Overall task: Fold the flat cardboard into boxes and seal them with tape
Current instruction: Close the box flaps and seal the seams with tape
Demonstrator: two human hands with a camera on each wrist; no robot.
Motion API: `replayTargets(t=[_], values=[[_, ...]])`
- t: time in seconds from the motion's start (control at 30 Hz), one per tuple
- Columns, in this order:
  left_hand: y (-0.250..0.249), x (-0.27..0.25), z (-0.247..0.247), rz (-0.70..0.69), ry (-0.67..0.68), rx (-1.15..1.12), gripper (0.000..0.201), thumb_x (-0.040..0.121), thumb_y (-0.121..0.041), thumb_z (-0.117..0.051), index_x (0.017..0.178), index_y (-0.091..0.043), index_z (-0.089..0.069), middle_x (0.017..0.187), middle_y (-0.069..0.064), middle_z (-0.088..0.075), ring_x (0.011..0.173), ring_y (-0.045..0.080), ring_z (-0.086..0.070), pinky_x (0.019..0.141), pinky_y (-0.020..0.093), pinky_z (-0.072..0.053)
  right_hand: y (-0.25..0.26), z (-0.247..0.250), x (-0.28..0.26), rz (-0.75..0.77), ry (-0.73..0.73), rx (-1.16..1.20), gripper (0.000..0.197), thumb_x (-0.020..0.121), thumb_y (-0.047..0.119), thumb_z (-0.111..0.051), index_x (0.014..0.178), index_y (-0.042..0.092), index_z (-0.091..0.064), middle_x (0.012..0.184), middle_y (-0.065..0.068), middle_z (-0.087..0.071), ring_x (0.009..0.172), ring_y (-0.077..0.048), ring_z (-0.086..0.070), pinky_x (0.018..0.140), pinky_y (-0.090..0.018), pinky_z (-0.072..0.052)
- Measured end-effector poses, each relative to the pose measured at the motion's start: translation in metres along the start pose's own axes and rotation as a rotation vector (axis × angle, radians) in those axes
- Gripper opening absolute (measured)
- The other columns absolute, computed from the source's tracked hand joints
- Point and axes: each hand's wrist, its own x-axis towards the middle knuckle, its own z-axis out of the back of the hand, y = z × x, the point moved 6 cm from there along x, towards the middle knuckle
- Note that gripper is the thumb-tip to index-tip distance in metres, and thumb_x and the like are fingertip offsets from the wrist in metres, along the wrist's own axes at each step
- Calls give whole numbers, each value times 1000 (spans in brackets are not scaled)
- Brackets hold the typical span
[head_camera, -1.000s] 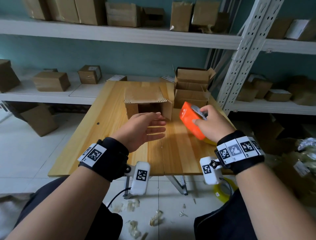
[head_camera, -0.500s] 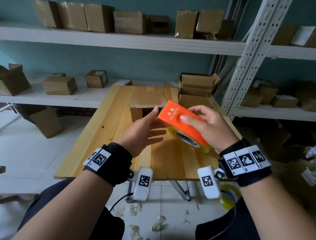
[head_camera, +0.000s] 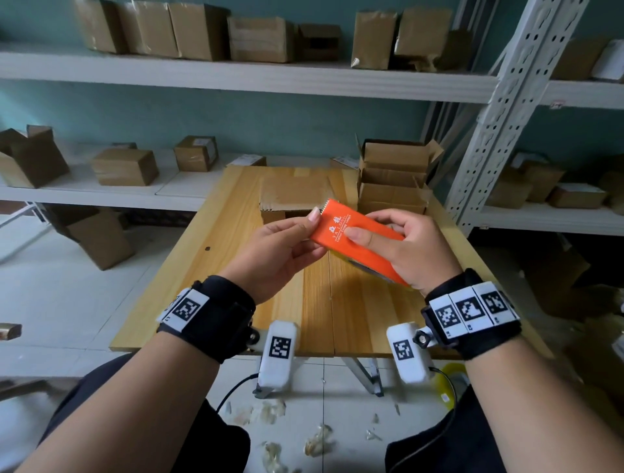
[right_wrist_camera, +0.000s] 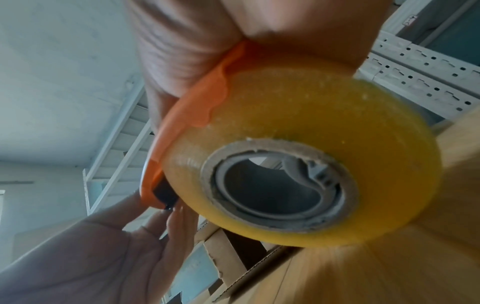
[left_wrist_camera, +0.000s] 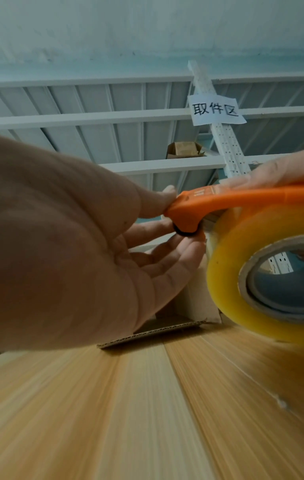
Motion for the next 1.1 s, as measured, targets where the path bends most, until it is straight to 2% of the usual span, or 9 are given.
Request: replayTargets(t=[0.2, 0.37, 0.47, 0.5, 0.6, 0.63, 0.77, 0.93, 1.1], values=[[0, -2, 3, 45, -5, 21, 27, 97, -34, -69, 103, -8, -76, 94, 7, -75, 84, 15, -69, 85, 27, -62, -3, -4, 0, 35, 37, 5, 51, 72, 71, -78, 111, 40, -70, 95, 16, -77, 89, -5, -76, 82, -43, -66], [5, -1, 7, 100, -79, 29, 45, 111, -39, -53, 126, 0, -69, 112, 16, -69, 105, 27, -66, 91, 34, -63, -3, -5, -1, 65, 60, -10, 44, 74, 70, -76, 108, 44, -67, 96, 10, -77, 90, -4, -74, 83, -41, -66], [3, -2, 5, 84, -79, 73, 49, 110, -52, -47, 92, -14, -72, 95, 8, -72, 94, 22, -71, 94, 37, -60, -4, -5, -2, 75, 62, -15, 44, 74, 70, -75, 109, 45, -67, 96, 11, -77, 91, -3, -74, 83, -39, -65], [2, -3, 4, 65, -66, 111, 47, 107, -55, -51, 91, -16, -72, 92, 6, -73, 91, 19, -72, 95, 37, -60, -4, -5, -3, 78, 64, -12, 44, 74, 71, -76, 109, 45, -67, 96, 11, -77, 92, -3, -74, 83, -39, -65], [3, -5, 4, 13, -68, 147, 41, 91, -45, -71, 120, -16, -75, 106, 10, -78, 96, 19, -73, 96, 36, -60, -5, -6, -3, 95, 65, 7, 45, 74, 71, -77, 111, 45, -70, 99, 11, -76, 94, -6, -74, 83, -40, -65], [4, -5, 5, 11, -86, 142, 40, 89, -41, -72, 121, -18, -76, 107, 11, -79, 97, 20, -73, 96, 36, -60, -6, -6, -3, 99, 66, 12, 46, 75, 69, -78, 112, 43, -71, 100, 11, -76, 94, -8, -74, 84, -40, -65], [6, -2, 9, -25, -128, 186, 18, 102, -27, -65, 101, -15, -78, 100, 11, -79, 95, 21, -74, 91, 34, -61, -6, -6, -4, 108, 69, 22, 48, 78, 63, -81, 118, 38, -74, 105, 13, -76, 97, -9, -74, 85, -40, -65], [3, 3, 14, -52, -112, 35, 23, 80, -22, -77, 97, -8, -71, 94, 11, -75, 84, 21, -70, 78, 27, -63, -8, -6, -5, 110, 68, 30, 53, 76, 67, -82, 119, 37, -74, 104, 12, -77, 97, -9, -74, 84, -40, -65], [6, 5, 13, 52, -63, -59, 53, 81, -19, -78, 130, 0, -70, 117, 19, -75, 96, 23, -73, 93, 32, -61, -8, -6, -6, 110, 67, 21, 54, 76, 68, -81, 119, 37, -73, 104, 12, -77, 97, -7, -74, 83, -37, -65]])
